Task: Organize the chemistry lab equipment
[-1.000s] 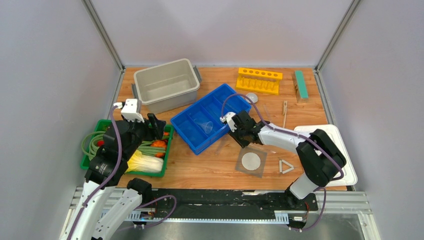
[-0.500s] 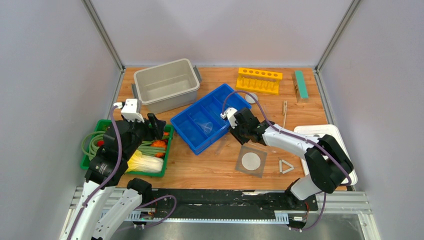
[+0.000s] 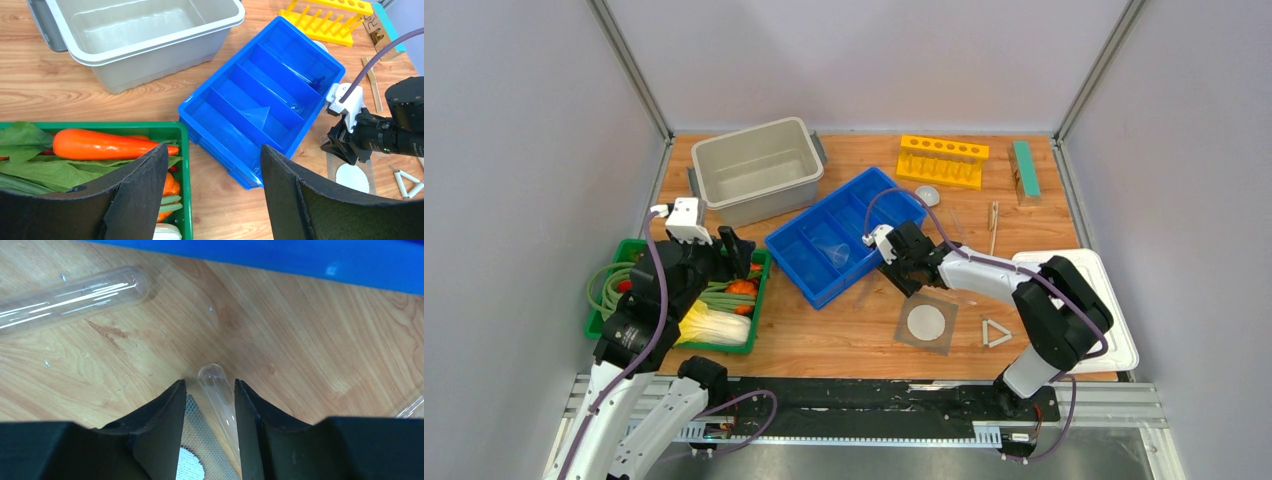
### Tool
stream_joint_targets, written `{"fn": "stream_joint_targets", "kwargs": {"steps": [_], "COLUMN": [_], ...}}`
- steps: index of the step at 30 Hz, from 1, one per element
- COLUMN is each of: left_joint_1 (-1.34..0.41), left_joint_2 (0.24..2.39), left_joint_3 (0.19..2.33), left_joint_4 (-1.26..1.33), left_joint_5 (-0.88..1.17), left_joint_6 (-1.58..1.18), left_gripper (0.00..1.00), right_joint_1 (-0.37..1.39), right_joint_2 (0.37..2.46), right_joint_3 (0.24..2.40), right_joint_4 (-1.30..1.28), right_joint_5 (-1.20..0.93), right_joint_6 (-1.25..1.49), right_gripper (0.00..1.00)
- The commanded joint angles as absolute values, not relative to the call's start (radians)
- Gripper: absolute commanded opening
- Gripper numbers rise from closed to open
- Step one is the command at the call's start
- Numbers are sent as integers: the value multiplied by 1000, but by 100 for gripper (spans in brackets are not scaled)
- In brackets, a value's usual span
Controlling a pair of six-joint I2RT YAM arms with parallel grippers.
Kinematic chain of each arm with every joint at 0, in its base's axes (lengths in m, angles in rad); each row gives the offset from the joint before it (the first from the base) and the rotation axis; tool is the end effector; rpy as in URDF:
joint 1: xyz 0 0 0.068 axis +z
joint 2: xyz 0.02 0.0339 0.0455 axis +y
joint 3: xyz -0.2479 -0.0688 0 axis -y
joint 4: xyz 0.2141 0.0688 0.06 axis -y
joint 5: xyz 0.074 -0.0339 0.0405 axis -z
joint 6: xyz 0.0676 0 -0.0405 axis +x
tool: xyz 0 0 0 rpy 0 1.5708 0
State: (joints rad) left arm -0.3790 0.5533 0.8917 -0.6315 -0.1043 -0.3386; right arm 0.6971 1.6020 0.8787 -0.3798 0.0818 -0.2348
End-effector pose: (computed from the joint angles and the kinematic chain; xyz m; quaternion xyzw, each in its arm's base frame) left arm 0.1200 -0.0402 0.3306 -0.0149 0.8022 -0.1699 0.5722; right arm 0.2272 0.1830 0.1384 -0.4282 0.8726 0.0143 0.2345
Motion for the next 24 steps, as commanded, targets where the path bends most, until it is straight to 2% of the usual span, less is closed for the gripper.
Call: {"fn": "stream_joint_targets", "kwargs": {"steps": [1,11,19,24], "left_joint_1": [-376,-374,-376,-376], "left_joint_2": [546,554,534,532], "left_joint_3": [911,905,897,864], "left_joint_4": [-603,-591,-575,-500], "left_joint_5": [-113,-104,-98,35], "left_joint_6": [-342,-345,-339,-330], "left_gripper": [75,75,75,75], "right_joint_1": [693,692,692,693], "right_joint_2": [1631,1611,1529,1450], "right_joint_3": [894,908,948,960], "right_joint_4": [-373,-380,-379,-388], "right_joint_5": [98,109,172,173], "right_joint_6": [-255,-259,-275,-262], "right_gripper": [43,22,15,14]}}
